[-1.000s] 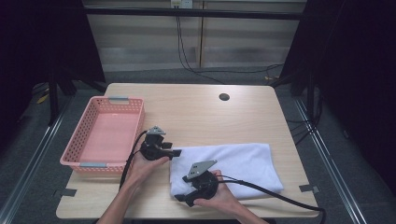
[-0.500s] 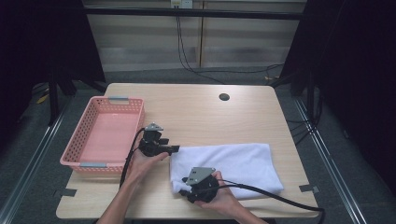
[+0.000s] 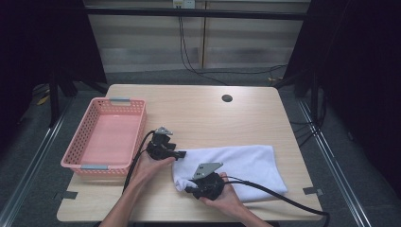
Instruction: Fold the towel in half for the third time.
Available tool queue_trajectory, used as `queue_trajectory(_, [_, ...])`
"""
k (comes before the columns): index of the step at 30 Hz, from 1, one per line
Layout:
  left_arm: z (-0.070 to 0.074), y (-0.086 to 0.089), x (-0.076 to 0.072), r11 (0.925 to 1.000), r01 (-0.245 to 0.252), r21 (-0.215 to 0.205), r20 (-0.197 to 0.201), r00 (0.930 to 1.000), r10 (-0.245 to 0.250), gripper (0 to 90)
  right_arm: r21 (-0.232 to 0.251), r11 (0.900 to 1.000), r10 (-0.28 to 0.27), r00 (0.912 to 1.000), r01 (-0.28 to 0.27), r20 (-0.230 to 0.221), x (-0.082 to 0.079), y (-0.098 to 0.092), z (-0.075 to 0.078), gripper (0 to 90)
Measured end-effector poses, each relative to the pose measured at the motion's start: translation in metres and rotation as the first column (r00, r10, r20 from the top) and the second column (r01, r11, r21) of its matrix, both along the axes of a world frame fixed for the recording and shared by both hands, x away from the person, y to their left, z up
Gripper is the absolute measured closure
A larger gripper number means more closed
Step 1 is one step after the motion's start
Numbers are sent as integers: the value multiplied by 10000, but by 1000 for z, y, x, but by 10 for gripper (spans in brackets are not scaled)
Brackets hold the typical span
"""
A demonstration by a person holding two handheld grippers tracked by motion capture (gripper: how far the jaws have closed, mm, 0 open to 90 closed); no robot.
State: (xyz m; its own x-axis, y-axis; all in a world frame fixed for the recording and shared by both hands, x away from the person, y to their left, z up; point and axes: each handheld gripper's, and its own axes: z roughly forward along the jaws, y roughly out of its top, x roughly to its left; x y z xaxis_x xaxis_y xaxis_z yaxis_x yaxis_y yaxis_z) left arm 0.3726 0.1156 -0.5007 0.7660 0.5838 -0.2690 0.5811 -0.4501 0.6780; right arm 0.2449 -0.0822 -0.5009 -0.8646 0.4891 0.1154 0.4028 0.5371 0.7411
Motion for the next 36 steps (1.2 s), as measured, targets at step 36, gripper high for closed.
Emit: queue_trajectory(36, [135, 47, -10, 9858, -693, -1527, 1003, 9913, 853, 796, 3023, 9519, 320, 9972, -508, 671, 9, 30, 105, 760])
